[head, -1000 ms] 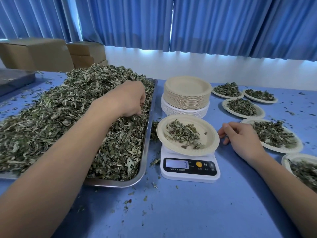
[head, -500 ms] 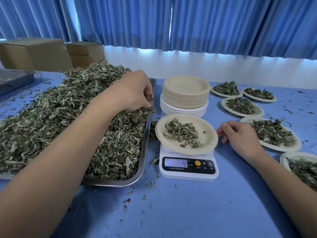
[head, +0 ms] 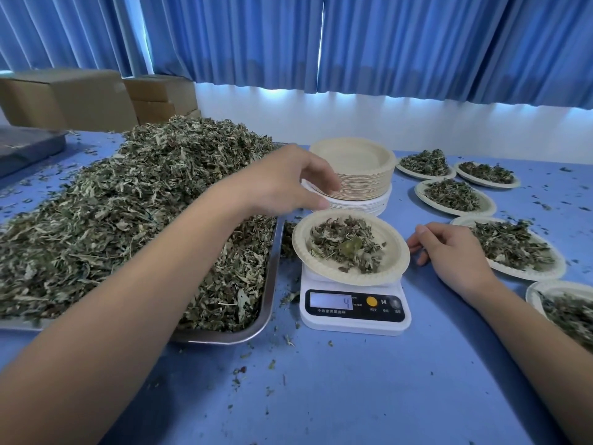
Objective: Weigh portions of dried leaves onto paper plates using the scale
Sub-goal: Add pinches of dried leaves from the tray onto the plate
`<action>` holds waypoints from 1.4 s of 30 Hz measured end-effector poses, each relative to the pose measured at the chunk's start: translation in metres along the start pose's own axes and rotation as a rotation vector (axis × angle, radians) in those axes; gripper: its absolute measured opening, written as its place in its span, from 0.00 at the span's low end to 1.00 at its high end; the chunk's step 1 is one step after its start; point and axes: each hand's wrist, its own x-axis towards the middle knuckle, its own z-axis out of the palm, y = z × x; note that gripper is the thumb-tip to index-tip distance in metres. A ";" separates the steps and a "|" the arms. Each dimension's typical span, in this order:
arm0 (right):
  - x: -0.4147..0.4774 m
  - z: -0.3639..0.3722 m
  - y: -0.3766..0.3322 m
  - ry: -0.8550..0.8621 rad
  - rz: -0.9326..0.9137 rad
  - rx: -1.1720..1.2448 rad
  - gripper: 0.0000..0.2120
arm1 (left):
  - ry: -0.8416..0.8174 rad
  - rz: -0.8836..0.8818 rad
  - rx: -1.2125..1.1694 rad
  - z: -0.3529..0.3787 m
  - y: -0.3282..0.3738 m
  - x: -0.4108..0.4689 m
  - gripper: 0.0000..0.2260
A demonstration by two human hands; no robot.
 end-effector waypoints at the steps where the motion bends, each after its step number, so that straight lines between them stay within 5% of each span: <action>1: 0.000 0.000 0.000 0.001 0.001 0.001 0.18 | 0.014 -0.023 0.063 -0.005 -0.004 0.001 0.13; 6: 0.000 0.000 0.000 0.002 0.001 0.003 0.18 | -0.152 -0.360 0.568 -0.017 -0.030 0.000 0.23; 10: 0.000 0.000 0.000 0.002 0.000 0.004 0.18 | -0.372 -0.461 0.683 -0.013 -0.043 -0.001 0.30; 20: 0.000 -0.001 0.001 0.002 -0.008 0.016 0.18 | -0.170 -0.418 0.540 -0.024 -0.042 -0.001 0.07; 25: 0.000 -0.001 0.002 0.001 -0.007 0.012 0.18 | -0.012 -0.358 0.503 -0.031 -0.041 0.001 0.09; 32: 0.000 -0.001 0.003 0.001 -0.014 0.001 0.18 | -0.283 -0.505 0.637 -0.023 -0.040 -0.007 0.14; 36: 0.000 -0.001 0.003 -0.003 -0.010 0.007 0.18 | -0.047 -0.507 0.601 -0.031 -0.042 -0.005 0.06; 42: 0.001 -0.001 0.004 -0.005 -0.010 0.012 0.18 | 0.176 -0.411 0.618 -0.032 -0.036 0.002 0.20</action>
